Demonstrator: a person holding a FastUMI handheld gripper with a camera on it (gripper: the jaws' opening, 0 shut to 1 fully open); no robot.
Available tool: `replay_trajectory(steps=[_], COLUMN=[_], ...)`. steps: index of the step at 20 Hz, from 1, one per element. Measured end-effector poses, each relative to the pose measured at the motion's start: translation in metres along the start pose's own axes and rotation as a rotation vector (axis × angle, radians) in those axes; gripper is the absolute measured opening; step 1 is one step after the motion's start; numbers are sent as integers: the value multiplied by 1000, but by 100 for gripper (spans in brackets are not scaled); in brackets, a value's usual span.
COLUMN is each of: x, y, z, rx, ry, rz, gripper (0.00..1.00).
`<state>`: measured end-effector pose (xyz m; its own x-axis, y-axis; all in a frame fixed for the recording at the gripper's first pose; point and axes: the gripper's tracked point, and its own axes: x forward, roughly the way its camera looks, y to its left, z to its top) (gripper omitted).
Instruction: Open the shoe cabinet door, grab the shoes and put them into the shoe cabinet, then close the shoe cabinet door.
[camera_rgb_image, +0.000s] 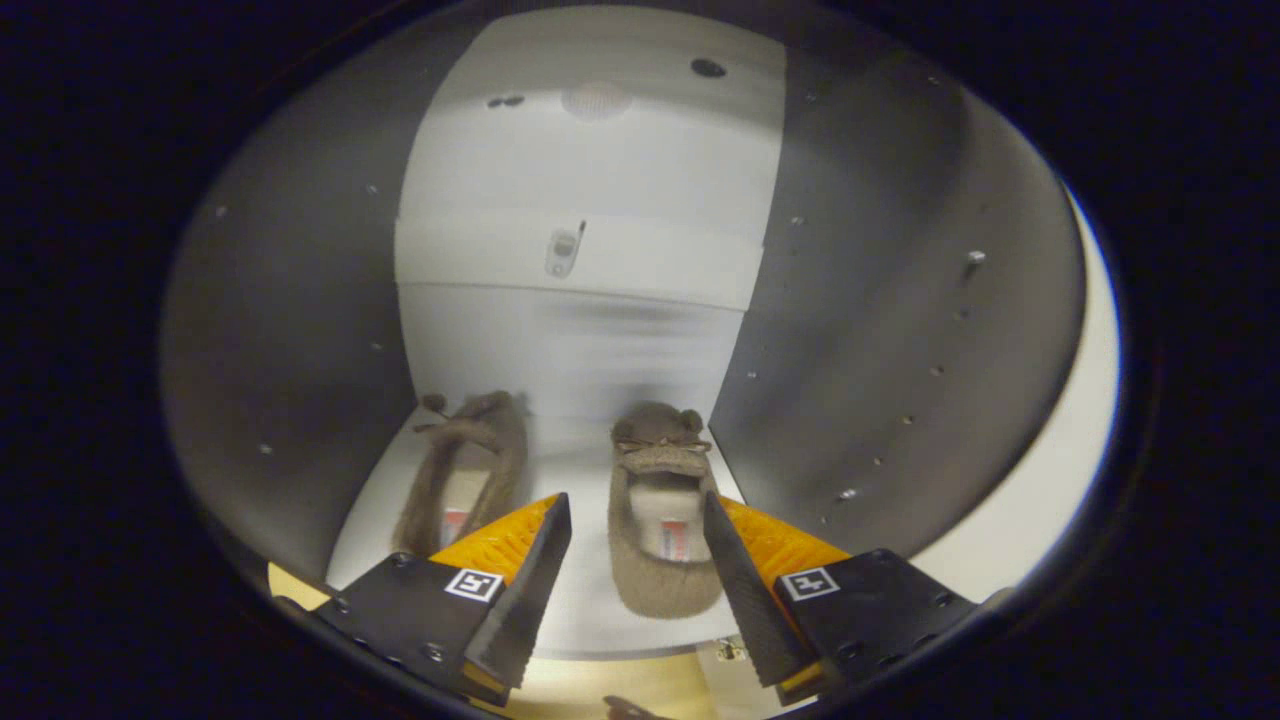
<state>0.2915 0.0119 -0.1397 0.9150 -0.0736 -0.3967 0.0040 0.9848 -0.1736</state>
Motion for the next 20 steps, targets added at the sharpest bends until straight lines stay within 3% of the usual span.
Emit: replay_trajectory(steps=[6, 13, 20], x=[-125, -257, -357], y=[3, -18, -81], z=[30, 8, -31], rx=[71, 106, 166], ry=[-234, -334, -382], rz=[91, 150, -10], gripper=[95, 97, 97])
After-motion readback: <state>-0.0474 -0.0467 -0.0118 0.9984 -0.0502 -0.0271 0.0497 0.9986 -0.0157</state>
